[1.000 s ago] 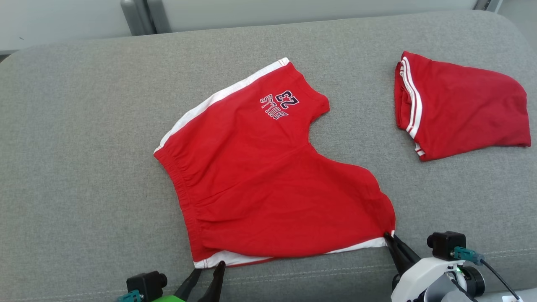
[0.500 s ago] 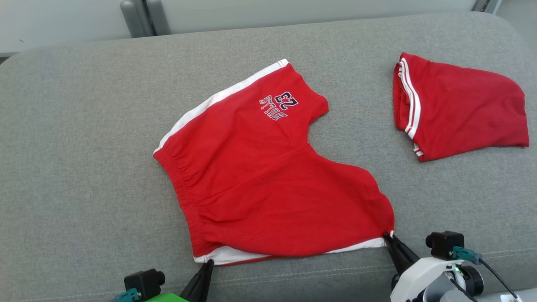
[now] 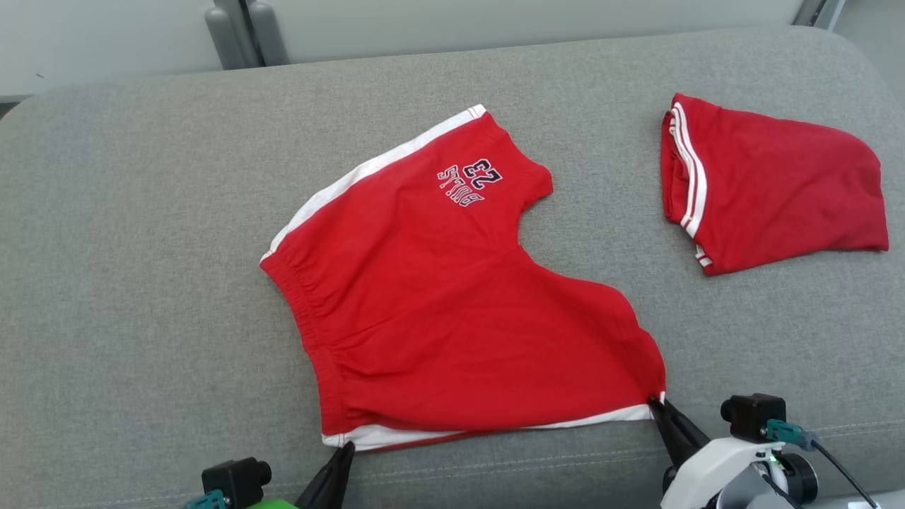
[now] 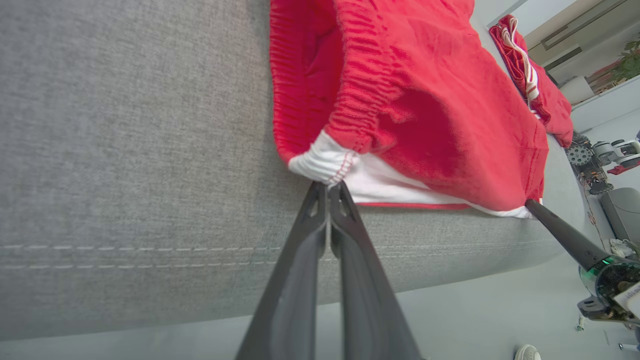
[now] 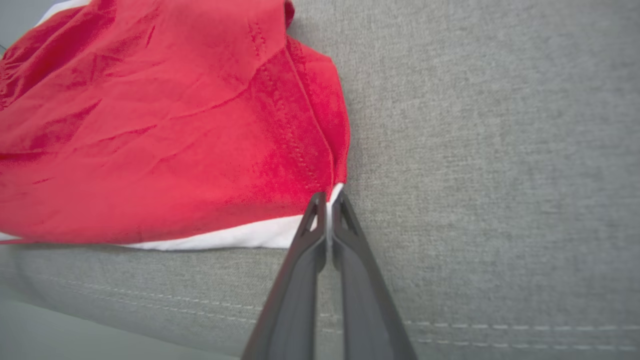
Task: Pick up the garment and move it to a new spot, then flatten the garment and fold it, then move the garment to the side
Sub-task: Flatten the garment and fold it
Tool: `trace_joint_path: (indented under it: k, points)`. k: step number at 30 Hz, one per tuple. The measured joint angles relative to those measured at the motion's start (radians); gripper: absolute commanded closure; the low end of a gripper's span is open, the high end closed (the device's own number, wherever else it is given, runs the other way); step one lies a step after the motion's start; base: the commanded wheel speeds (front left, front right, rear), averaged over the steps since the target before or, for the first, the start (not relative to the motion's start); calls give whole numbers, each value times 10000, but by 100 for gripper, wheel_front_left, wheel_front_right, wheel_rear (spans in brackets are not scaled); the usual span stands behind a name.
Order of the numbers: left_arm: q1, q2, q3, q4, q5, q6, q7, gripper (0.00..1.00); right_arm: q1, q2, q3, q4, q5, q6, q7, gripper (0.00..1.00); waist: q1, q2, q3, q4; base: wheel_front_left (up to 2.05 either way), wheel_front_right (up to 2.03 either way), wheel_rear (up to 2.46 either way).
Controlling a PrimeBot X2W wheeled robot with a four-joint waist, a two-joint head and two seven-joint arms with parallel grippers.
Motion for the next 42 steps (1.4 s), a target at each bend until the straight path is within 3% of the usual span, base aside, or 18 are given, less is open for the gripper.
trace_joint_path:
  k: [11, 32, 37, 42]
  points:
    - [754, 403, -117, -523, -242, -33, -86, 100, 954, -349, -222, -677, 286, 25, -73, 100, 0, 0, -237, 140, 0, 0, 0]
    - [2518, 671, -121, -1626, -568, -65, -174, 100, 3434, -867, -698, -2458, 984, 94, -117, 100, 0, 0, -400, 511, 0, 0, 0]
    - [2565, 786, -119, -2069, -587, -69, -176, 100, 3470, -811, -844, -3219, 1519, 92, -117, 100, 0, 0, -390, 529, 0, 0, 0]
    - [2568, 784, 295, -3200, -1335, -69, -245, 100, 3434, -782, -976, -4439, 2219, 92, -84, 100, 0, 0, -227, 500, 0, 0, 0]
